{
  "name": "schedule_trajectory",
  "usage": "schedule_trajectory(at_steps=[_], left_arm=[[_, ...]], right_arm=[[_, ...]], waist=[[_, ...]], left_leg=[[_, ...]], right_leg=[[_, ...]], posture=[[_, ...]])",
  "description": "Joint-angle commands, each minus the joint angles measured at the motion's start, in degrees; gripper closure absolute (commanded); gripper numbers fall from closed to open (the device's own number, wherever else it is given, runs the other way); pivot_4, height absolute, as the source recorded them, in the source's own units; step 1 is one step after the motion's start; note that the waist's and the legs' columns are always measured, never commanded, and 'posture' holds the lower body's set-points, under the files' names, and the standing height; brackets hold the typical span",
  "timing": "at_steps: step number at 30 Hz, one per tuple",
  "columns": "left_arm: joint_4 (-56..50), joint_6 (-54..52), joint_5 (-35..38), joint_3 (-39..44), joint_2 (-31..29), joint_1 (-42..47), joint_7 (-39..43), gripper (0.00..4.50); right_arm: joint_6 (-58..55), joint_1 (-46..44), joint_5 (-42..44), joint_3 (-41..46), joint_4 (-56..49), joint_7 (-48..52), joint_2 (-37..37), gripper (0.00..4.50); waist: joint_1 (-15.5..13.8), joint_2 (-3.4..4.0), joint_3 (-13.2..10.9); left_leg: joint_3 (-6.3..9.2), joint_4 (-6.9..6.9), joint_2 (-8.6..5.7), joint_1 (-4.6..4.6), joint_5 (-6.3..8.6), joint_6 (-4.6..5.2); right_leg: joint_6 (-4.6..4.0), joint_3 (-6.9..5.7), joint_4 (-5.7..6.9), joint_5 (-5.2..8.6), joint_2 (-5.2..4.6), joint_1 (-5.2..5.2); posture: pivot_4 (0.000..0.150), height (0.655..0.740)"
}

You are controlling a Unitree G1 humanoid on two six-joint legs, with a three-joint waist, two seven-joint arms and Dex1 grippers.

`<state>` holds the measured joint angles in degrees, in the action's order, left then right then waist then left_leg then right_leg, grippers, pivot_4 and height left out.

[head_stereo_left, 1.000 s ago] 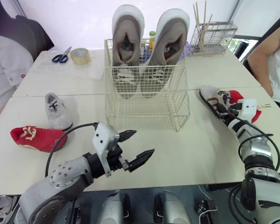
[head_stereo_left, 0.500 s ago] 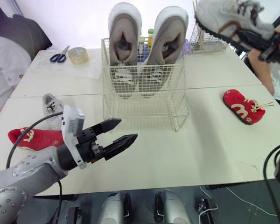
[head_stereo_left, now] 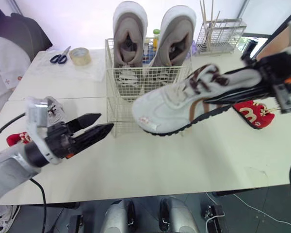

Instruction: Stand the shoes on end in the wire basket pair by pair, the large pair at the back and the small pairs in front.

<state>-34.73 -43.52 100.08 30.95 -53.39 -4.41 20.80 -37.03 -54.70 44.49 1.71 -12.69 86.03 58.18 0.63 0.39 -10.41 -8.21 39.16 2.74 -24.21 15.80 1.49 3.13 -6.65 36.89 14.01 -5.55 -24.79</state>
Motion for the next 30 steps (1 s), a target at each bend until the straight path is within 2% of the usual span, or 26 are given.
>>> schedule_trajectory(at_steps=[1, 7, 19, 20, 22, 26, 28, 30], left_arm=[[0.1, 0.3, 8.0, -1.2, -0.6, 3.5, -0.3, 0.0], [-2.3, 1.3, 12.9, -9.5, 2.6, 7.7, -4.3, 0.0], [-3.8, 0.8, 11.8, -18.2, 5.5, 10.6, -5.2, 0.0], [-3.5, 1.0, 11.6, -18.7, 6.0, 11.1, -5.3, 0.52], [-3.2, 1.2, 11.4, -19.0, 6.7, 11.6, -5.3, 1.21], [-3.6, 1.2, 10.6, -18.7, 7.6, 10.9, -4.8, 3.09], [-4.0, 1.2, 10.0, -18.7, 8.0, 10.5, -4.8, 3.65], [-4.3, 1.4, 9.4, -18.2, 8.4, 9.7, -4.3, 3.67]], right_arm=[[4.2, -2.4, -1.5, -0.8, 0.3, 1.4, -2.7, 4.02], [11.1, -3.7, -7.7, -4.7, 2.7, 4.5, -5.4, 4.02], [11.8, -5.0, -6.4, -4.2, 2.2, 5.0, -9.1, 4.02], [11.5, -4.9, -6.2, -4.2, 1.9, 5.0, -9.3, 4.03], [10.7, -4.7, -5.7, -4.0, 1.4, 4.9, -9.4, 4.03], [7.7, -3.7, -5.0, -3.9, 0.6, 4.3, -8.8, 4.03], [6.7, -3.5, -5.1, -3.7, 0.8, 3.3, -9.0, 4.03], [4.8, -3.8, -5.7, -3.5, 1.9, 1.2, -9.2, 3.09]], waist=[[0.0, -0.02, 0.0], [0.1, -0.1, -0.1], [0.0, -0.11, -0.1], [0.0, -0.12, -0.1], [0.0, -0.12, -0.1], [0.1, -0.12, -0.1], [0.0, -0.12, -0.1], [0.0, -0.12, -0.1]], left_leg=[[0.0, 0.0, 0.0, 0.0, -0.04, -0.08], [0.0, 0.0, -0.04, -0.05, -0.13, -0.22], [0.01, 0.01, -0.05, -0.01, -0.17, -0.26], [0.01, 0.01, -0.05, -0.01, -0.17, -0.26], [0.01, 0.01, -0.04, -0.01, -0.17, -0.26], [0.02, 0.01, -0.03, -0.01, -0.17, -0.26], [0.02, 0.01, -0.03, -0.01, -0.17, -0.25], [0.02, 0.02, -0.04, -0.01, -0.17, -0.25]], right_leg=[[0.0, 0.0, 0.02, 0.0, 0.0, 0.0], [0.17, 0.0, 0.02, -0.1, 0.01, 0.0], [0.17, -0.01, 0.08, -0.1, 0.16, 0.03], [0.17, 0.0, 0.08, -0.1, 0.16, 0.03], [0.17, -0.01, 0.09, -0.1, 0.18, 0.03], [0.17, 0.0, 0.09, -0.1, 0.2, 0.02], [0.17, -0.01, 0.09, -0.1, 0.2, 0.02], [0.17, -0.01, 0.09, -0.1, 0.19, 0.03]], posture=[[0.15, 0.74], [0.15, 0.74], [0.15, 0.74], [0.15, 0.74], [0.15, 0.74], [0.15, 0.74], [0.15, 0.74], [0.15, 0.74]])
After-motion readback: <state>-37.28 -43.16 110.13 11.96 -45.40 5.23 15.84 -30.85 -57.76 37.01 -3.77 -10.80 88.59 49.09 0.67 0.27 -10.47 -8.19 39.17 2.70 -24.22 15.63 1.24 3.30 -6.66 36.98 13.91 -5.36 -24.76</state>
